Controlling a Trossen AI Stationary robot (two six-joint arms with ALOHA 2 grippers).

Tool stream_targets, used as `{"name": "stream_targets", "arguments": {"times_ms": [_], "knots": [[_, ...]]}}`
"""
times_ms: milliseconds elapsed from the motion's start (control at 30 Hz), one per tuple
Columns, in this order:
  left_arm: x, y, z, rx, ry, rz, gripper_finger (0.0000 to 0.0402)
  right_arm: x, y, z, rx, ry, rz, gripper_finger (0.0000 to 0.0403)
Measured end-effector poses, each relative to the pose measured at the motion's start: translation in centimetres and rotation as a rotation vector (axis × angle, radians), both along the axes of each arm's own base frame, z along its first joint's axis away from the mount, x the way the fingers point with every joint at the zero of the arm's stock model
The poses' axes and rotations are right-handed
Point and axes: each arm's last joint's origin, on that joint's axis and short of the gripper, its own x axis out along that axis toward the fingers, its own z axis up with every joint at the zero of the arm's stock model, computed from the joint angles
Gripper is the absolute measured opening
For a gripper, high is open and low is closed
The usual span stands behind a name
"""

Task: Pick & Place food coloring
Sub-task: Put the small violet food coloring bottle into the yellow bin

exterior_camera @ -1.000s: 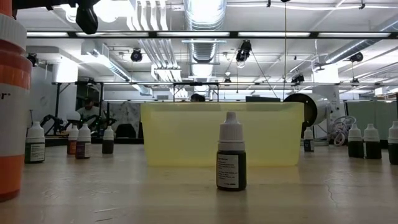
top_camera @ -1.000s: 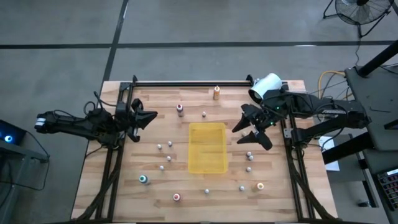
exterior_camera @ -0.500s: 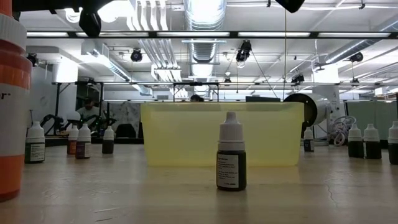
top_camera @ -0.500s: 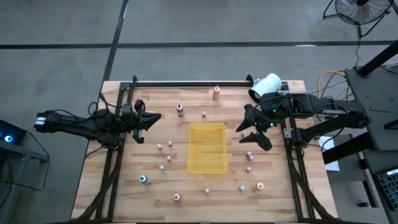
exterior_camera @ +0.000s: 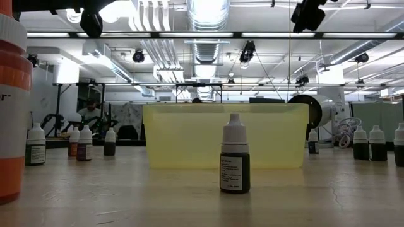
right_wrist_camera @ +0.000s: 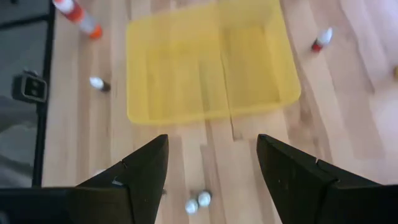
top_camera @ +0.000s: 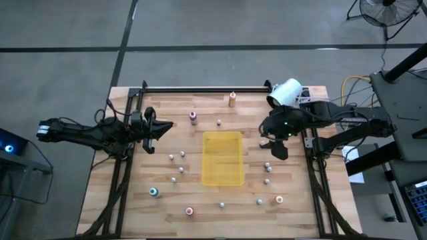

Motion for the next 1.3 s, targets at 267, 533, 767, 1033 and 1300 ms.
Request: {"name": "stream_targets", "arguments": {"times_ms": [267, 533, 767, 1033, 1300], "knots": [[0.0, 0.0, 0.0, 0.000, 0.000, 0.000, 0.0000, 1.7, -0.2, -2.2, -0.046, 0.148, -0.023, 0.0235], [0.0, 0.0, 0.0, 0.000, 0.002, 0.000, 0.0000, 2.6, -2.4, -4.3, -0.065, 0.328, -0.173, 0.0225], [0.1, 0.0, -0.4, 0.004, 0.039, 0.000, 0.0000, 3.7, -4.5, -6.3, -0.056, 0.416, -0.194, 0.0223], [0.1, 0.0, -0.5, 0.005, 0.053, 0.000, 0.0000, 2.9, -5.5, -9.8, -0.030, 0.478, -0.183, 0.0222], [0.1, 0.0, -0.5, 0.006, 0.055, 0.000, 0.0000, 1.5, -5.4, -12.8, -0.006, 0.437, -0.204, 0.0221]]}}
